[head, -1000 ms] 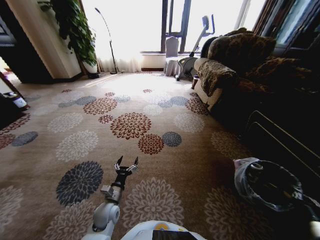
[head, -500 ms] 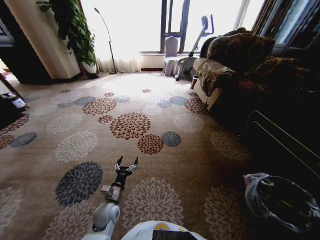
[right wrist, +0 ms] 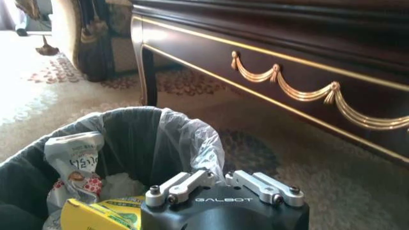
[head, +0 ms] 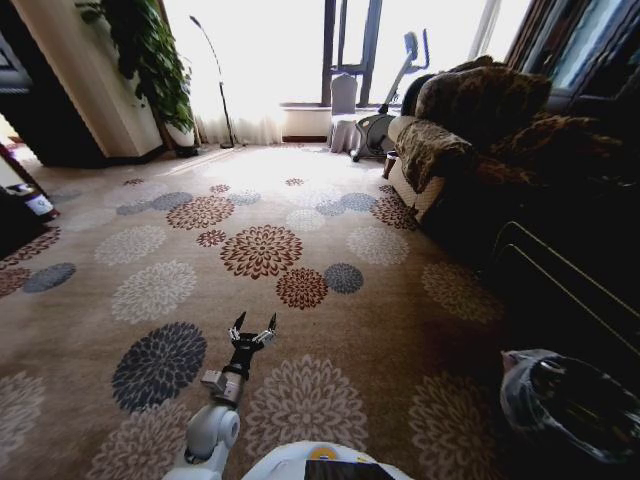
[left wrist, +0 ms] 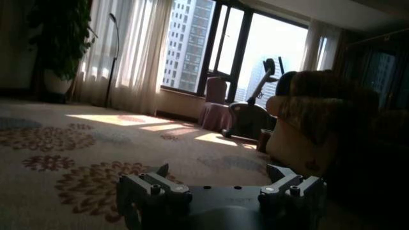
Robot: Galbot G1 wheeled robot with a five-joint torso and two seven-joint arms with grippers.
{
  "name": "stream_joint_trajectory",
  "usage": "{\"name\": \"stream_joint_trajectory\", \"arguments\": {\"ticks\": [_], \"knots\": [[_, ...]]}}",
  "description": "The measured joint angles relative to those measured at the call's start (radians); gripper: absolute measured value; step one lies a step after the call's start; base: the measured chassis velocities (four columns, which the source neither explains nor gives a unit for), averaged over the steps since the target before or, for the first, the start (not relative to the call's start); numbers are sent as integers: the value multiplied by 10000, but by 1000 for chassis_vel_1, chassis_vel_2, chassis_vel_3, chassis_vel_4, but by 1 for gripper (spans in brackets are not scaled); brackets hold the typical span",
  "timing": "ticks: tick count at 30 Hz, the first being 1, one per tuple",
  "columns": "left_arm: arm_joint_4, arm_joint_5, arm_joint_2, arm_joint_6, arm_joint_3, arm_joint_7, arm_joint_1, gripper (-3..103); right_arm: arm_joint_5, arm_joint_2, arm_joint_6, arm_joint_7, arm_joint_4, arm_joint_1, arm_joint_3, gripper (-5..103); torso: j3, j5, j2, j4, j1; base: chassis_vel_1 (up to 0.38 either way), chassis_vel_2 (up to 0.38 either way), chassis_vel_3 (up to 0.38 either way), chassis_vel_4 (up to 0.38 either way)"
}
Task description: Pick up the trash from the ground and place it into the trash bin.
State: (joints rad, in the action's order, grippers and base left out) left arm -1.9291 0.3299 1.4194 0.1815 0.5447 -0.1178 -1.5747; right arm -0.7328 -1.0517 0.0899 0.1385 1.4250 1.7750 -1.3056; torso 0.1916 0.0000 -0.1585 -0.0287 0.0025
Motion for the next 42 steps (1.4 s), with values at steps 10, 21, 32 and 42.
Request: {"name": "stream_joint_trajectory", "arguments": {"ticks": [10,21,32,42], "knots": [[0,0,0,0,0,0,0,100,409,409,-162,-330,-1386,-1245,1138,3,0,4,1,-5,0,0,0,0,0],[0,0,0,0,0,1,0,100,250,553,-583,-628,-2255,-1421,1317,3,0,-3,0,0,0,0,0,0,0],[0,0,0,0,0,0,0,100,224,85,-654,-538,-1911,-915,828,36,0,0,0,-6,0,0,0,0,0],[0,0,0,0,0,0,0,100,42,-564,-383,-486,-566,-54,27,69,0,-3,0,-1,0,0,0,0,0]]}}
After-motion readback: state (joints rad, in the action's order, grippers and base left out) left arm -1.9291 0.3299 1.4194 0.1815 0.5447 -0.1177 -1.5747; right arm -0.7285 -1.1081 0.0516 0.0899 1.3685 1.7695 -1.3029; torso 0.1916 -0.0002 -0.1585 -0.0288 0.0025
